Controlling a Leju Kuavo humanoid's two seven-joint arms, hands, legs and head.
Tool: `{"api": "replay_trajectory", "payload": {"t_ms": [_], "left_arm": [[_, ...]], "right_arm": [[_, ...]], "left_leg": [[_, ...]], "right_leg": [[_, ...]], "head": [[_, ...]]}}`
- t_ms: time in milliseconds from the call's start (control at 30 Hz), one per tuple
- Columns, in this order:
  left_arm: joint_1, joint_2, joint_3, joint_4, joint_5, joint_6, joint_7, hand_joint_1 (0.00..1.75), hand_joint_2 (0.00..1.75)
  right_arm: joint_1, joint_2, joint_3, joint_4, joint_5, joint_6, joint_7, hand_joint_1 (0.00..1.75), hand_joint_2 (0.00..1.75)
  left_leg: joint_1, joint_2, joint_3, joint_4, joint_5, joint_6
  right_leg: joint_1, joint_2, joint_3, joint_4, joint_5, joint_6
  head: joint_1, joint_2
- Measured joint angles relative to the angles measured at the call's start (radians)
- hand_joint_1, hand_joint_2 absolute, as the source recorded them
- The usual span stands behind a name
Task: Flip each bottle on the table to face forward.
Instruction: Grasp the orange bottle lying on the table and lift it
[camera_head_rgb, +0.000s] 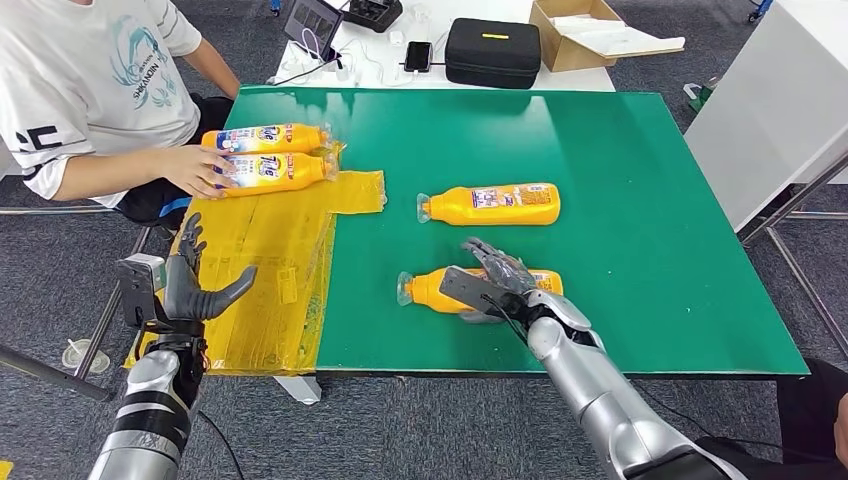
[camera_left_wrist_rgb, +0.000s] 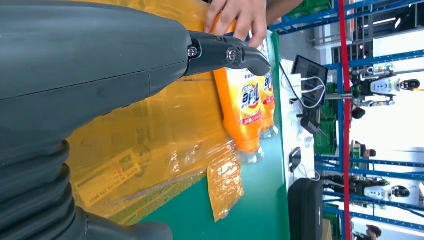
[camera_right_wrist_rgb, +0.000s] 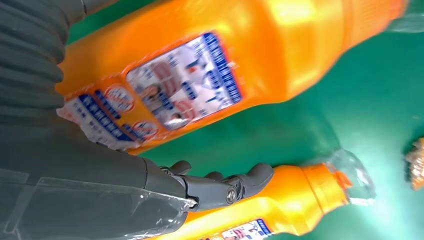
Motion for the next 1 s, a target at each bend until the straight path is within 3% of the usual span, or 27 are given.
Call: {"api": "replay_trajectory", "payload": {"t_ms": [233, 667, 700, 800, 833, 1000], "left_arm": [[-0.018, -0.001, 0.007, 0.038, -0.008, -0.002, 0.0, 0.0, 1.75], [-0.04, -0.006, 0.008, 0.086, -0.016, -0.002, 0.0, 0.0, 1.75], [-0.041, -0.007, 0.008, 0.088, -0.016, -0.003, 0.0, 0.0, 1.75], [-0.047, -0.009, 0.009, 0.096, -0.015, -0.009, 0.0, 0.0, 1.75], [-0.05, -0.011, 0.009, 0.099, -0.015, -0.012, 0.0, 0.0, 1.75], [-0.055, -0.021, 0.01, 0.109, -0.004, -0.021, 0.0, 0.0, 1.75]], "right_arm": [[-0.052, -0.042, 0.057, 0.047, 0.021, 0.062, 0.004, 0.0, 1.75], [-0.09, -0.064, 0.126, 0.087, 0.031, 0.089, 0.016, 0.01, 1.75], [-0.092, -0.065, 0.129, 0.089, 0.03, 0.093, 0.016, 0.21, 1.75], [-0.104, -0.071, 0.148, 0.098, 0.026, 0.117, 0.015, 1.5, 1.75], [-0.108, -0.074, 0.155, 0.102, 0.023, 0.126, 0.014, 1.74, 1.75], [-0.121, -0.092, 0.184, 0.108, 0.005, 0.148, 0.005, 1.75, 1.75]], "left_leg": [[0.0, 0.0, 0.0, 0.0, 0.0, 0.0], [0.0, 0.0, 0.001, 0.0, 0.0, 0.0], [0.0, 0.0, 0.001, 0.0, 0.0, 0.0], [0.0, 0.0, 0.001, 0.0, 0.0, 0.0], [0.0, 0.0, 0.002, 0.0, 0.0, 0.0], [0.0, 0.0, 0.002, 0.0, 0.0, 0.0]], "right_leg": [[0.0, 0.0, 0.0, 0.0, 0.0, 0.0], [0.0, 0.0, 0.001, 0.0, 0.0, 0.0], [0.0, 0.0, 0.001, 0.0, 0.0, 0.0], [0.0, 0.0, 0.001, 0.0, 0.0, 0.0], [0.0, 0.0, 0.001, 0.0, 0.0, 0.0], [0.0, 0.0, 0.003, 0.0, 0.0, 0.0]], "head": [[0.0, 0.0], [0.0, 0.0], [0.0, 0.0], [0.0, 0.0], [0.0, 0.0], [0.0, 0.0]]}}
